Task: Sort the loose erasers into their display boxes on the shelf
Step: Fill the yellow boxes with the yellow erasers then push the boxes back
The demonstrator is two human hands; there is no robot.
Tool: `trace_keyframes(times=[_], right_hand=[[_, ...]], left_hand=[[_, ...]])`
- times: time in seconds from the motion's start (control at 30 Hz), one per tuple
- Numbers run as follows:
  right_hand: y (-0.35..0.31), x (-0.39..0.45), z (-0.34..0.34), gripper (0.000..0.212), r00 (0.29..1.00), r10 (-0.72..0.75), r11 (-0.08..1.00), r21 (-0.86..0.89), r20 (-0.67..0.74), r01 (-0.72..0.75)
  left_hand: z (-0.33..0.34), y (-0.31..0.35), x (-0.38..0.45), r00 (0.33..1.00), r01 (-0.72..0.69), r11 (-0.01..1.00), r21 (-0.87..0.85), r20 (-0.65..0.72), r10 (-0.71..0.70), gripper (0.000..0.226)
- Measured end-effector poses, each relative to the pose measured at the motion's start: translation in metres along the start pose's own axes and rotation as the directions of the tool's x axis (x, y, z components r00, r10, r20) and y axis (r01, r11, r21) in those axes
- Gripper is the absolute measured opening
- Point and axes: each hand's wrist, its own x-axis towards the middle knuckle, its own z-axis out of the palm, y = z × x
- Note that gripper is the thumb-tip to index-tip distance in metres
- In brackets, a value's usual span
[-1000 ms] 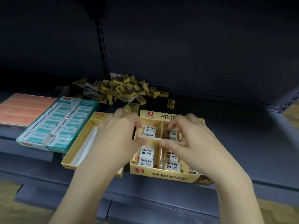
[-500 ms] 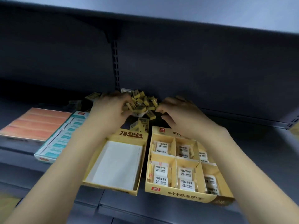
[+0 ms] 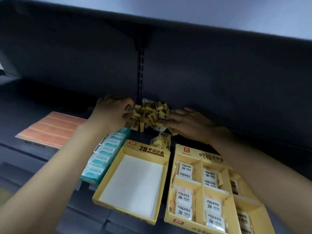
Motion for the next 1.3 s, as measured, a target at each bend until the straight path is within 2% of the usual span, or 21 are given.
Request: trace_keyframes(times=[0.1, 0.2, 0.4, 0.57, 0.77, 0.93, 1.07, 1.3], right_hand=[[-0.002, 0.009, 0.013, 0.058, 0.994, -0.112, 0.994, -0.006, 0.015, 0.112], [-0.004, 0.021, 0.019, 0.055, 0.987, -0.162, 0.987, -0.022, 0.023, 0.162], [-0.002, 0.039, 0.025, 0.045, 0.992, -0.115, 0.990, -0.075, 0.061, 0.119], [-0.002, 0.038, 0.029, 0.043, 0.997, -0.068, 0.998, -0.011, -0.025, 0.067], [-0.004, 0.030, 0.023, 0.028, 0.992, -0.003, 0.996, 0.091, -0.128, 0.014], [-0.010, 0.026, 0.019, 0.026, 0.981, 0.013, 0.998, 0.067, -0.193, 0.000], [-0.021, 0.026, 0.013, 0.034, 0.980, 0.090, 0.995, 0.064, -0.179, -0.080], [-0.048, 0.029, -0.009, 0.034, 0.943, 0.307, 0.946, 0.149, -0.131, -0.287]], left_hand=[[0.003, -0.010, -0.007, 0.998, 0.053, 0.999, 0.012, -0.018, -0.053, 0.032], [0.003, -0.017, -0.015, 0.994, 0.101, 0.995, 0.024, -0.044, -0.100, 0.033], [-0.004, -0.033, -0.028, 0.982, 0.187, 0.982, 0.029, -0.028, -0.186, 0.035], [-0.008, -0.043, -0.031, 0.981, 0.189, 0.981, 0.045, -0.050, -0.187, 0.032], [-0.002, -0.054, -0.008, 0.995, 0.001, 0.998, 0.067, -0.104, 0.006, 0.028], [0.013, -0.070, 0.027, 0.988, -0.138, 0.983, 0.124, 0.079, 0.129, 0.042], [0.036, -0.080, 0.053, 0.949, -0.243, 0.958, 0.150, 0.243, 0.202, 0.061], [0.057, -0.089, 0.081, 0.891, -0.385, 0.910, 0.151, 0.319, 0.324, 0.052]])
